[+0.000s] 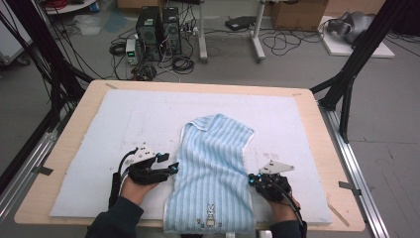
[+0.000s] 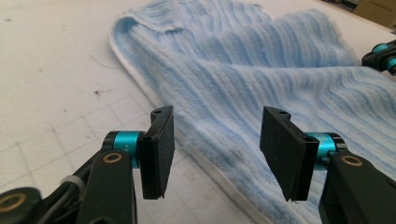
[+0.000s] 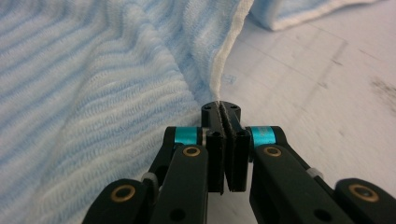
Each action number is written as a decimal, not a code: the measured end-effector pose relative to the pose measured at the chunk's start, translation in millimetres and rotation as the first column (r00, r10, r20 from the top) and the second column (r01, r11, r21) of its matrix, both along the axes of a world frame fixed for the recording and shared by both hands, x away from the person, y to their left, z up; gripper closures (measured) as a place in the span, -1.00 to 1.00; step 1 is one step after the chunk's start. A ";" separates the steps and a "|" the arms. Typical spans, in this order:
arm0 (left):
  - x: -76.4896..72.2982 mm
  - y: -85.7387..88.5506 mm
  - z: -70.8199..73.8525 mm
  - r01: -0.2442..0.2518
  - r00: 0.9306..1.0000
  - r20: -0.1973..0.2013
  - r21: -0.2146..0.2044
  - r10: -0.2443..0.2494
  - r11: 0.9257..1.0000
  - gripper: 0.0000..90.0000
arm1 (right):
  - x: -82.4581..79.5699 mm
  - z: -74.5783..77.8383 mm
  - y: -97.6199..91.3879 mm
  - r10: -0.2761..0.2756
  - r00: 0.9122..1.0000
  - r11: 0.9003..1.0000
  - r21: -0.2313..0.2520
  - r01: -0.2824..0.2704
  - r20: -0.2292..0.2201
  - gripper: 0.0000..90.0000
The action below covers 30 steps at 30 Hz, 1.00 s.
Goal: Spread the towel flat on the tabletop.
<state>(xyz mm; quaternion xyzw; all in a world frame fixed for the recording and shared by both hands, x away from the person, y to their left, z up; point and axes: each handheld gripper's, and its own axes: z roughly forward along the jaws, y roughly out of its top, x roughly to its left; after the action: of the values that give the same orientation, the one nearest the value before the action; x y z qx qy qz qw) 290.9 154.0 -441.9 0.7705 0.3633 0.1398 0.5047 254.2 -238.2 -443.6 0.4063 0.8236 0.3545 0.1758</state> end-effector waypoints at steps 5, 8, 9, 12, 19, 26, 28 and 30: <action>-0.9 -13.0 -2.0 0.033 0.999 -0.015 0.021 -0.032 0.999 0.02 | -3.8 -0.3 -9.2 -0.010 1.000 1.000 0.016 0.010 -0.004 0.90; -0.8 -20.0 -4.3 0.043 0.999 -0.024 0.081 -0.041 0.996 0.03 | -1.9 2.0 -7.0 -0.020 1.000 0.999 0.039 0.019 0.015 0.58; -0.5 -22.1 -5.5 0.045 0.999 -0.030 0.102 -0.042 0.994 0.04 | -1.2 3.0 -6.3 -0.025 1.000 0.998 0.054 0.024 0.016 0.52; -0.2 -27.6 -8.8 0.061 0.997 -0.045 0.153 -0.055 0.986 0.19 | 2.2 4.5 -3.3 -0.048 0.998 0.997 0.069 0.046 0.028 0.33; -5.7 -34.3 -8.5 0.090 0.996 -0.029 0.222 -0.085 0.971 0.93 | 18.0 -2.6 3.7 -0.051 0.999 0.997 0.057 0.052 -0.015 0.25; -15.2 -23.9 -5.9 0.120 0.991 -0.082 0.198 -0.106 0.973 0.95 | 14.5 -0.4 4.3 0.031 0.999 0.998 0.052 -0.029 -0.033 0.91; -21.4 -19.2 -6.3 0.131 0.989 -0.095 0.181 -0.115 0.975 0.95 | 10.7 -0.2 1.7 0.034 0.999 0.998 0.063 -0.032 -0.036 0.91; -28.1 -16.5 -6.3 0.142 0.986 -0.108 0.170 -0.125 0.975 0.95 | 5.7 -0.2 -0.4 0.038 0.999 0.997 0.072 -0.036 -0.037 0.92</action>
<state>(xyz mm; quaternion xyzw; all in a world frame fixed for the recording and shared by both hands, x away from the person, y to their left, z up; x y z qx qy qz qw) 262.8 137.5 -448.2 0.8407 0.3209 0.1000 0.4245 259.9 -238.6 -443.8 0.4037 0.8210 0.3792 0.1387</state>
